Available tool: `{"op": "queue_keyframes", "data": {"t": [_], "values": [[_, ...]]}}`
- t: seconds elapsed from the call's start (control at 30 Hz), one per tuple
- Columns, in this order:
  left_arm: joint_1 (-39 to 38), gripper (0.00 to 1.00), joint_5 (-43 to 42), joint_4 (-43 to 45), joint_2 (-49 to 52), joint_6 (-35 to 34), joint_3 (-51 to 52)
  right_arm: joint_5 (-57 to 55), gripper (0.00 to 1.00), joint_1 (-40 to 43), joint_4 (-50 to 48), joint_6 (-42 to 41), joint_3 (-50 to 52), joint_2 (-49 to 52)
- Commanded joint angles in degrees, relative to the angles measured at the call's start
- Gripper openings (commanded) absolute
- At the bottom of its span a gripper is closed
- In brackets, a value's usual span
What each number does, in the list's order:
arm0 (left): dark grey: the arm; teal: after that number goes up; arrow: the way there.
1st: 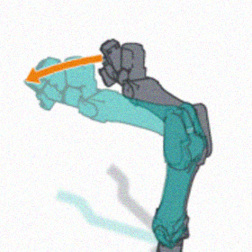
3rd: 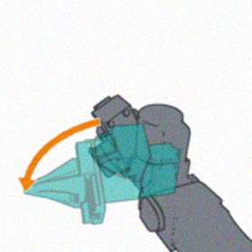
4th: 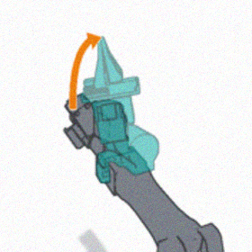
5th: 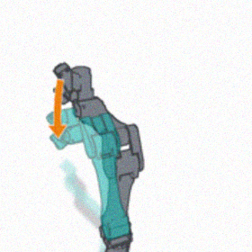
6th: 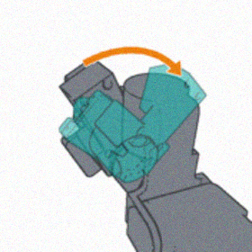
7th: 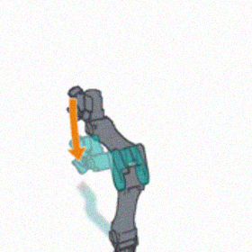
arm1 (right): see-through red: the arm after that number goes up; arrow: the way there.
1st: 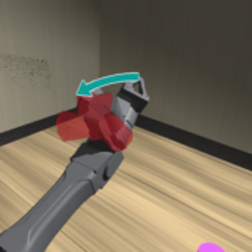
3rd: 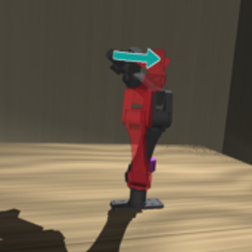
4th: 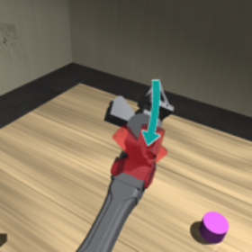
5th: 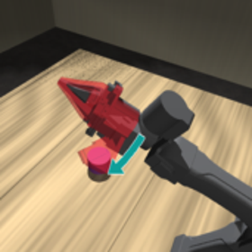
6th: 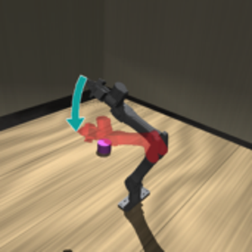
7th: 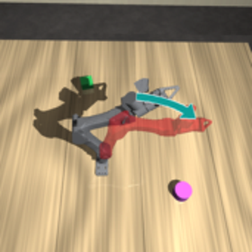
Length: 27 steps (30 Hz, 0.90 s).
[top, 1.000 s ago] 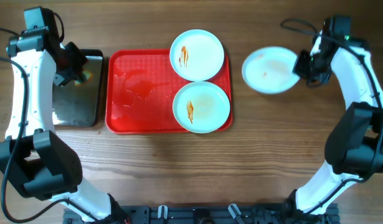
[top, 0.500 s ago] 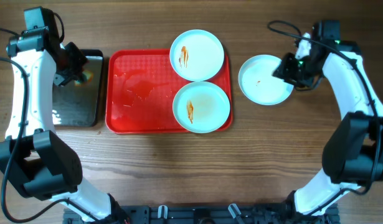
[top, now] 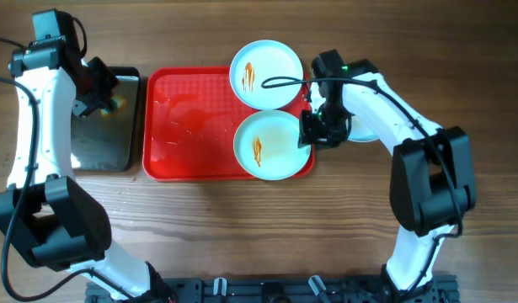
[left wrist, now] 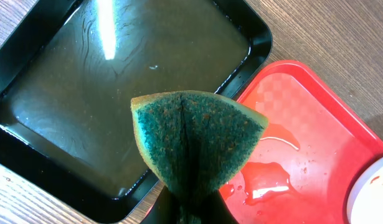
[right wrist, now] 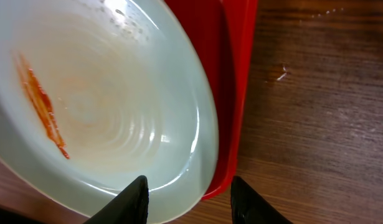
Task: Clean dirty plates on tray and stack at the side
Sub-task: 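Move the right gripper to grip the bottom plate's rim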
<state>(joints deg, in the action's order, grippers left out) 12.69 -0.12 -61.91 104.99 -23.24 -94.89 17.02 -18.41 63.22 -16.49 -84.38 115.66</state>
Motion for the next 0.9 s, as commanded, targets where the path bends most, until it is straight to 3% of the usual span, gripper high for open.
{"op": "queue_keyframes", "data": {"t": [0.0,0.07,0.2,0.43,0.6,0.7,0.87], "values": [[-0.2,0.04,-0.5,0.0,0.1,0.5,0.1,-3.1,0.41,-1.5,0.3,-0.2,-0.2,2.5],[-0.2,0.04,-0.5,-0.1,0.1,0.5,0.1,-3.1,0.36,-2.2,0.0,-0.2,0.0,3.7],[-0.2,0.04,-0.5,-0.1,0.1,0.5,0.1,-3.1,0.04,-3.4,-0.6,1.2,0.5,4.0],[-0.2,0.04,-0.5,-0.4,0.1,0.5,0.1,-2.0,0.04,-7.6,-2.1,0.5,-5.0,4.0],[-1.5,0.04,-0.5,-1.7,0.1,0.5,0.1,-1.7,0.04,-12.2,-16.1,-11.1,-6.9,4.2],[-3.4,0.04,-2.1,-2.0,0.1,1.9,0.1,-8.0,0.04,-15.6,-24.5,-17.5,-6.9,6.0],[-6.5,0.04,-4.9,-2.7,0.1,3.5,0.1,-8.3,0.04,-18.1,-30.0,-19.7,-6.9,9.6]]}}
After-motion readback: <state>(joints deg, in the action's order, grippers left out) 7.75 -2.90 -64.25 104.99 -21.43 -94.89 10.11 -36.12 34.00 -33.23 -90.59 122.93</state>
